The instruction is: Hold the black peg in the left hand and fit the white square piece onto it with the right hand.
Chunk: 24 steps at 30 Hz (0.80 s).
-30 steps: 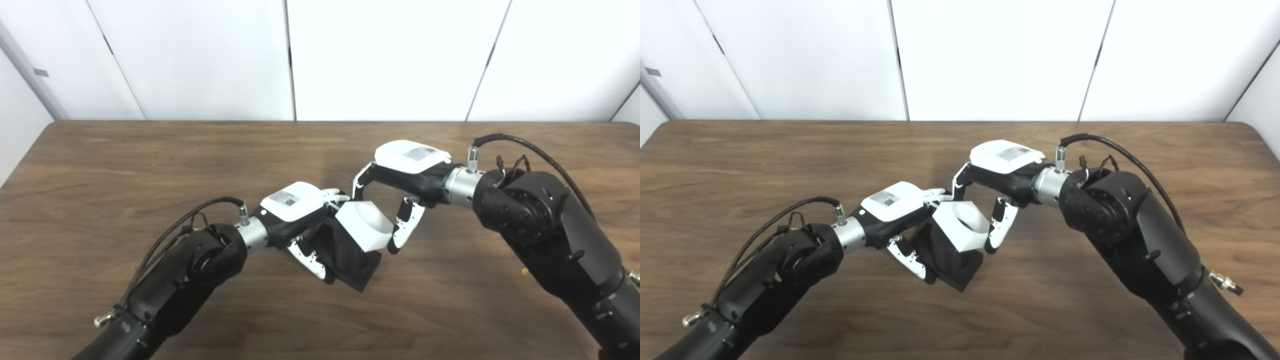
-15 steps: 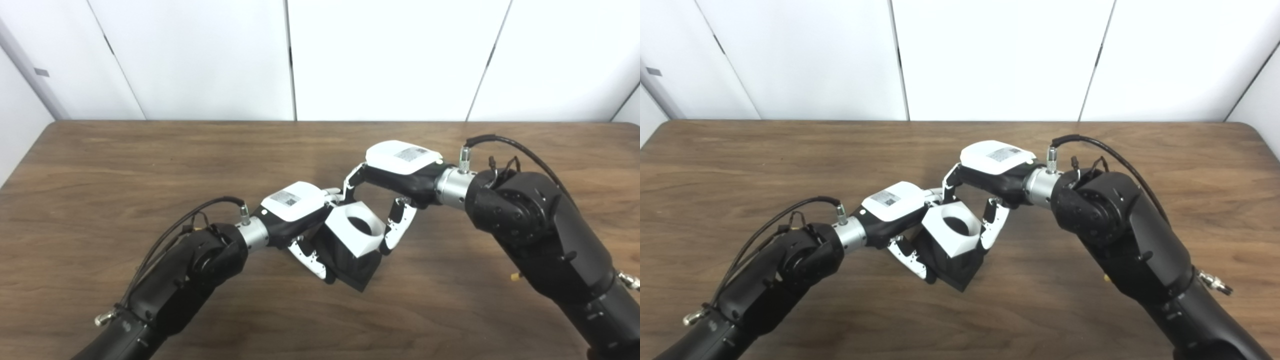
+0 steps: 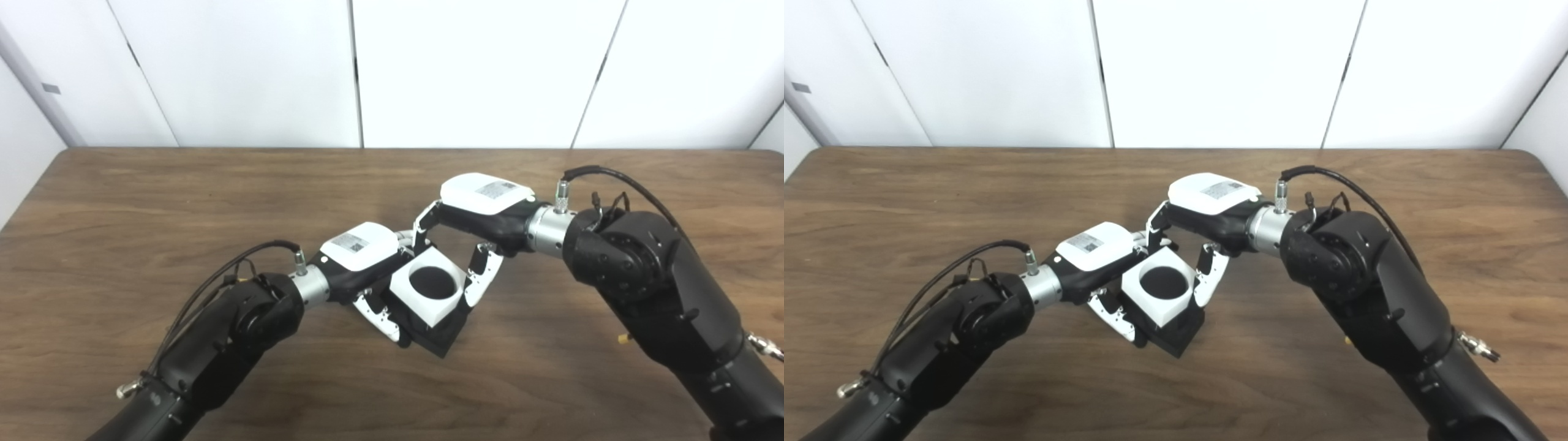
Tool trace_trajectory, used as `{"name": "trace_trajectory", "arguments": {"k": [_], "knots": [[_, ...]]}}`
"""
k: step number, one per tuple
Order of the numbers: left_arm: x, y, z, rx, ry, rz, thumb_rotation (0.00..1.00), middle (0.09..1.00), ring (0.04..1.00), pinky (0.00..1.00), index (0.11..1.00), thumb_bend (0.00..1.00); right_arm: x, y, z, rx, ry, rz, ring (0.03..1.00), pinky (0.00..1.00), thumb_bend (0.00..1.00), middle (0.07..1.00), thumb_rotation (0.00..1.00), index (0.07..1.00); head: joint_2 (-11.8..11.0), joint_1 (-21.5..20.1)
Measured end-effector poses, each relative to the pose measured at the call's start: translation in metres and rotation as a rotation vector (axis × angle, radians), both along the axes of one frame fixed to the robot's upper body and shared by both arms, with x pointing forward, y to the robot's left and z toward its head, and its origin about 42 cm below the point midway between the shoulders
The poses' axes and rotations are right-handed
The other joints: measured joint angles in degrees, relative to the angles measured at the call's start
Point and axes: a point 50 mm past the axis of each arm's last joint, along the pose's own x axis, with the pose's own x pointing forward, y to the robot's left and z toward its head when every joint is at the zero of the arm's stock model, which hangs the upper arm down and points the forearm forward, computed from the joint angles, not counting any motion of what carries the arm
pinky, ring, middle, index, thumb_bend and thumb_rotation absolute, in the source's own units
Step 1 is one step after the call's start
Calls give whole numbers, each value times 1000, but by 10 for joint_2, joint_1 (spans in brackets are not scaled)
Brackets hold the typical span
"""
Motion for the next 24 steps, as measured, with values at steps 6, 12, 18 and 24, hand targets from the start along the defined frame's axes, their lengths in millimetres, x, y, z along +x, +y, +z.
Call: {"name": "trace_trajectory", "arguments": {"k": [6,12,18,24], "knots": [[0,0,0,1,0,0,77,925,949,855,492,522,0,0,-1,-5,0,1,793,770,522,730,130,480,1,1],[0,0,0,0,-1,-1,76,924,952,861,492,523,0,1,-3,-21,0,-2,764,720,737,740,189,593,2,1],[0,0,0,0,-1,0,76,922,945,851,492,523,0,-3,-7,-52,23,0,786,723,912,793,270,753,0,-2],[0,0,0,0,-1,0,76,922,940,850,492,523,0,-4,-8,-60,33,0,798,731,913,807,253,763,3,-2]]}}
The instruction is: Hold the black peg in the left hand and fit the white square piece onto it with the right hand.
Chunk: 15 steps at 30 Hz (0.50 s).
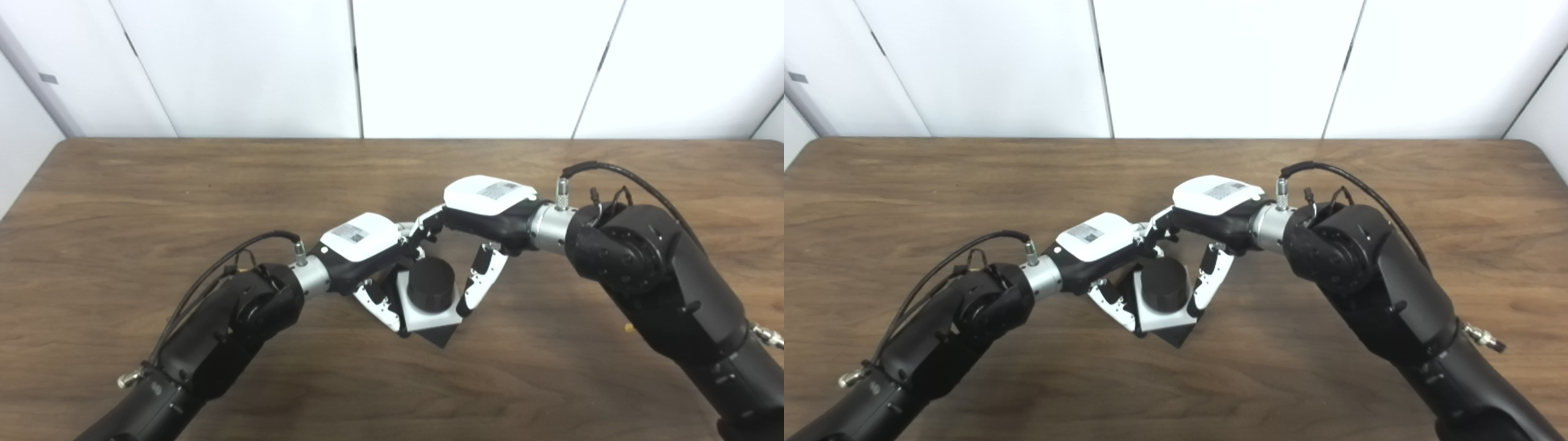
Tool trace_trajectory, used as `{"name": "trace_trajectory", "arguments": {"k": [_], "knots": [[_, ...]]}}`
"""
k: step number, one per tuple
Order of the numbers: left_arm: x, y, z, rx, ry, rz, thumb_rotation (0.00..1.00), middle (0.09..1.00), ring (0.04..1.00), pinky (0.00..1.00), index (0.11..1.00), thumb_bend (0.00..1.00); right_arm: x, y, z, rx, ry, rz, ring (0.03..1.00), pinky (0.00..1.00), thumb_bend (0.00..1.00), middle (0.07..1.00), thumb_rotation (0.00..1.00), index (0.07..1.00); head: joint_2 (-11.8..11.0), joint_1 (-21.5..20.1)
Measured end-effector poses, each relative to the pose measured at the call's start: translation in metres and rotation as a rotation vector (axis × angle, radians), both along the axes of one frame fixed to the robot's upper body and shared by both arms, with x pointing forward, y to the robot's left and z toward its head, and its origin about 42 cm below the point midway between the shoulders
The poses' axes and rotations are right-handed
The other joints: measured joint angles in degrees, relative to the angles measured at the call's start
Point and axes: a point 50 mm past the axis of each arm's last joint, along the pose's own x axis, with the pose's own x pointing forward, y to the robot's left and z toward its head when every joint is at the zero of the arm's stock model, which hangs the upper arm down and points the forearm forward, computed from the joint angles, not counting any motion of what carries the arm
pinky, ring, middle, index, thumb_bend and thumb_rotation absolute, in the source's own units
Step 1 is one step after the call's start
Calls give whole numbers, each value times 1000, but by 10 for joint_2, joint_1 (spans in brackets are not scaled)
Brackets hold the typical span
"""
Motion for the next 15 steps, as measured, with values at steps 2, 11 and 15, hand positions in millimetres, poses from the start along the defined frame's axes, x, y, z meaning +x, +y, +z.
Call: {"name": "trace_trajectory", "arguments": {"k": [2,11,15], "knots": [[0,0,0,0,0,0,76,923,940,853,492,523,0,0,0,0,3,0,801,735,912,809,250,764,0,0],[0,0,0,1,0,0,76,919,944,857,492,523,-1,-1,-1,-1,10,0,792,721,905,805,240,755,-1,0],[0,0,0,0,0,0,74,920,949,857,492,523,1,-7,0,24,9,-21,774,687,866,792,163,716,-3,-1]]}}
